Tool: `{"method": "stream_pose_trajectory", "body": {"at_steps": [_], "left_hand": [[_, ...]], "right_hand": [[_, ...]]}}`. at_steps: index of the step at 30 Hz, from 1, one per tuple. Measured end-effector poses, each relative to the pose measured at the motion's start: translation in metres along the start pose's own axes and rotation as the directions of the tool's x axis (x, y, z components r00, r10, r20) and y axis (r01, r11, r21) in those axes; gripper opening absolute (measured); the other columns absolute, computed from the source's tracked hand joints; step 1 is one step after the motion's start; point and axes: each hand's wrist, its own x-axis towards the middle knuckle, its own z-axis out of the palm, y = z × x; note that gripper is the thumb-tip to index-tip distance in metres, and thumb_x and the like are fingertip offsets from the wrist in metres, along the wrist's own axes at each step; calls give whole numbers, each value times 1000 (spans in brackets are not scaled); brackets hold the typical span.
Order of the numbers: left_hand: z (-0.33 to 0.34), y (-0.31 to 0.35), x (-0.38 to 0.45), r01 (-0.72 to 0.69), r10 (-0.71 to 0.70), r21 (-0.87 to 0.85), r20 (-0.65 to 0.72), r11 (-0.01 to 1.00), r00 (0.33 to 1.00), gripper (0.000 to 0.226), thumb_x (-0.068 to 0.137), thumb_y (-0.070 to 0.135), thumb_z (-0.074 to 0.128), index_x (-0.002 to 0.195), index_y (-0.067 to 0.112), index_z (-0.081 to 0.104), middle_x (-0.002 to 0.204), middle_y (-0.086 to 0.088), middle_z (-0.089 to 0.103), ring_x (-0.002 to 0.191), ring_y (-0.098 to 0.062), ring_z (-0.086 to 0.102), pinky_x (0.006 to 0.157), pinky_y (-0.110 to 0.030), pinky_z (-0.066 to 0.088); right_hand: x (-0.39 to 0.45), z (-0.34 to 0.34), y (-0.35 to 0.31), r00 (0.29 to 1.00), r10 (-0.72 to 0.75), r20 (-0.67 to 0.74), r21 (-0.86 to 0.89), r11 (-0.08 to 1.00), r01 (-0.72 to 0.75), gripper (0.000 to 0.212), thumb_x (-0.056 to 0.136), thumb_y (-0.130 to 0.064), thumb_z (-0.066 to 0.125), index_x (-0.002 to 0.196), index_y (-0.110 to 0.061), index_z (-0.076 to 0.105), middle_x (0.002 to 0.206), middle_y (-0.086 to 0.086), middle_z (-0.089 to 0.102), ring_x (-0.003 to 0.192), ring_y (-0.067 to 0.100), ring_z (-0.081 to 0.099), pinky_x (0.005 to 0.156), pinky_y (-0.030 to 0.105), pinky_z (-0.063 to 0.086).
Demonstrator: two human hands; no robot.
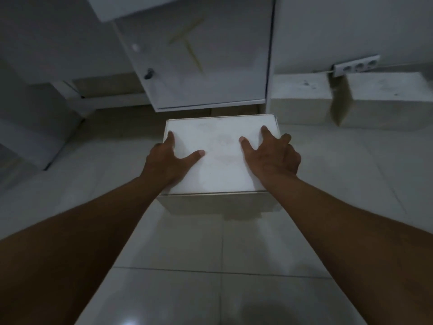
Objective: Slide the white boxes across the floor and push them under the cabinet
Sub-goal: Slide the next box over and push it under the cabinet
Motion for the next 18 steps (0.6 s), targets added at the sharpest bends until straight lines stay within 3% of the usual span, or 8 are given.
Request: {"method": "stream_pose_trajectory", "body": {"at_steps": [3, 9, 18], "left_hand": [[-9, -39, 13, 2, -2, -20, -10, 1000, 1000, 122, 60, 95, 41, 154, 23, 12, 150, -14, 38, 135, -35, 38, 106, -47, 35], [-20, -115, 52, -10, 12, -25, 81, 1000, 997, 123, 58, 97, 39, 154, 25, 11, 151, -14, 36, 136, -36, 36, 107, -48, 33], [-19, -204, 112, -67, 81, -88, 173, 994, 982, 125, 55, 98, 39, 154, 28, 9, 145, -15, 40, 131, -36, 40, 105, -47, 37]], "right_hand": [[-10, 20, -36, 1000, -1, -6, -14, 1000, 1, 76, 84, -79, 31, 144, -33, 36, 125, 16, 46, 105, 35, 56, 79, 39, 40], [-32, 62, -100, 1000, 20, 11, -33, 999, -19, 73, 87, -75, 34, 143, -30, 38, 131, 18, 45, 111, 36, 54, 87, 40, 40], [-47, 129, -174, 994, 101, -35, -105, 989, -104, 69, 87, -75, 35, 138, -29, 43, 116, 15, 50, 100, 35, 57, 75, 37, 35]]}}
